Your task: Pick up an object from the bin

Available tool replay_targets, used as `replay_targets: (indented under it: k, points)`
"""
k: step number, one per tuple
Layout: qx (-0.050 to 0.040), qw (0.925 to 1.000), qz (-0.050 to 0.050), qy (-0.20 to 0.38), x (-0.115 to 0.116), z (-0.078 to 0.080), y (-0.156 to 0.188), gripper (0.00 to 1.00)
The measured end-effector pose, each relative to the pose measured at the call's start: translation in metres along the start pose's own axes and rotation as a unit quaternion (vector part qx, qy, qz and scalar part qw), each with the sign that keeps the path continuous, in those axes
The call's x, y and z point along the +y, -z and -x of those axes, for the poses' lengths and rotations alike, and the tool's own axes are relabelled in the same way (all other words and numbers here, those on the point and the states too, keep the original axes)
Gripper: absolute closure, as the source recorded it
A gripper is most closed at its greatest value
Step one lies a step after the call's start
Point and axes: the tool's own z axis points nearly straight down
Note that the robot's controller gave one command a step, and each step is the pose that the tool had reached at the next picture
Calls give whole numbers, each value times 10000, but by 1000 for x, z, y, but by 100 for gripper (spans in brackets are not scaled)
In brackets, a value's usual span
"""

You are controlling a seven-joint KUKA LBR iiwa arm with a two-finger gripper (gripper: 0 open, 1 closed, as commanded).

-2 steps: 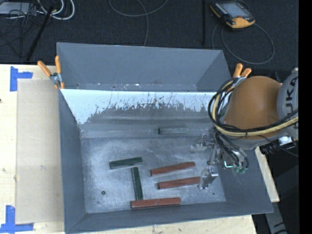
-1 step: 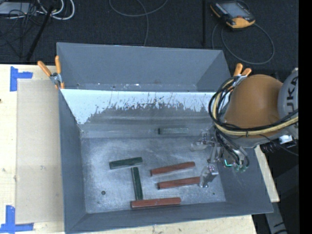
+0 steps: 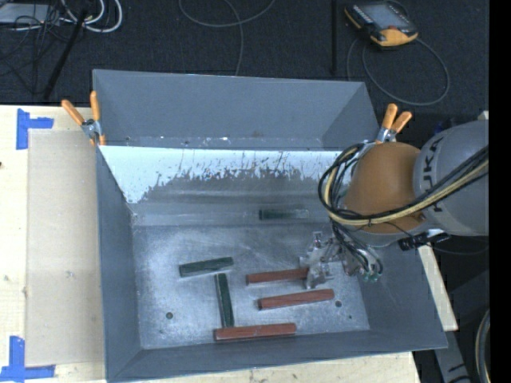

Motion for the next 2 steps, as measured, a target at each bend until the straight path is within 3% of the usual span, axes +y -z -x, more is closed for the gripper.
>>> replay_targets:
  k: [1, 2]
  points:
    - [0, 10000, -1, 4, 0, 0, 0, 100]
    - [-26, 9997, -9, 246, 1, 12, 180, 100]
